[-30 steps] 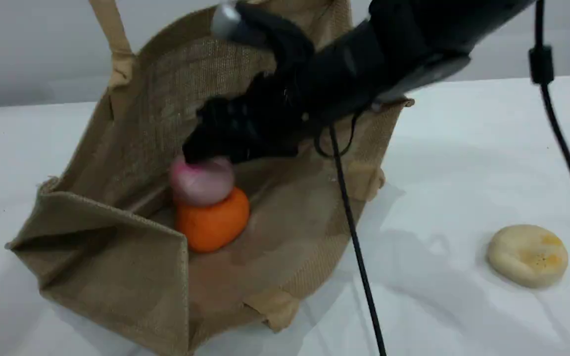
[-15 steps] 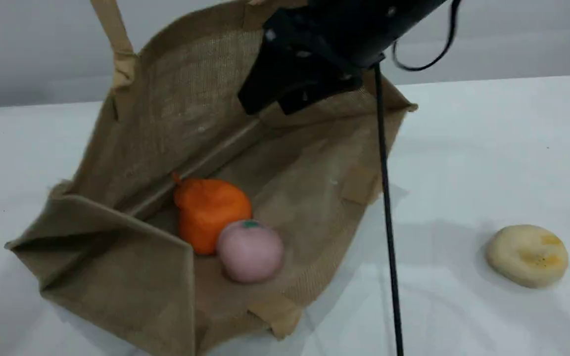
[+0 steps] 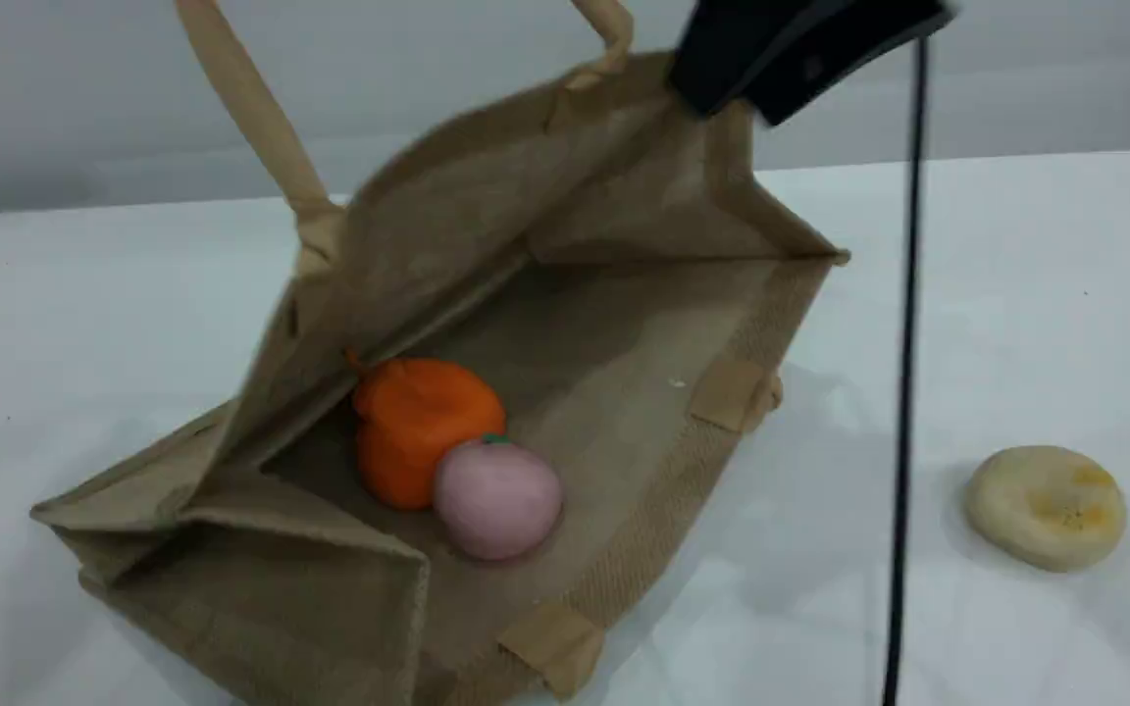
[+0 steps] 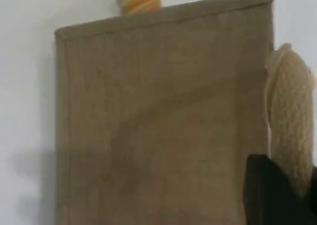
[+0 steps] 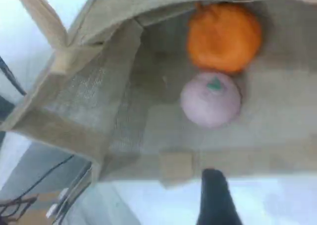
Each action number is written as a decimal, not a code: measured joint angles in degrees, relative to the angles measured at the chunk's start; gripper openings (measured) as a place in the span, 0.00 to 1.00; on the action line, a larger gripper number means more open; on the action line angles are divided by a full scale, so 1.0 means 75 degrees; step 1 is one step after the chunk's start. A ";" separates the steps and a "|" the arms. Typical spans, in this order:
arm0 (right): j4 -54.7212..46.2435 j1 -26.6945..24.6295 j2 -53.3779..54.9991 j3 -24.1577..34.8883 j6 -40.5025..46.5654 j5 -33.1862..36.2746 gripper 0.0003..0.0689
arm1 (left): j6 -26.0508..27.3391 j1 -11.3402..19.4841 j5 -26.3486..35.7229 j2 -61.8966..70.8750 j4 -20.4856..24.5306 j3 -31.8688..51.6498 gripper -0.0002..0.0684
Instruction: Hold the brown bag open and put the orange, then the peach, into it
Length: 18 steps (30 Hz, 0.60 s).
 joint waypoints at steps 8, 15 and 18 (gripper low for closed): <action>-0.0926 -0.0476 -0.1116 0.0000 0.0953 0.0907 0.55 | 0.0476 -0.0256 -0.1646 0.0000 -0.0048 0.1710 0.11; -0.1941 -0.0468 -0.2371 0.0008 0.1815 0.1513 0.55 | 0.0564 -0.0268 -0.2859 0.0015 -0.0257 0.3089 0.11; -0.2274 -0.0468 -0.3031 0.0008 0.2210 0.1658 0.55 | 0.0564 -0.0268 -0.3184 0.0015 -0.0234 0.3496 0.11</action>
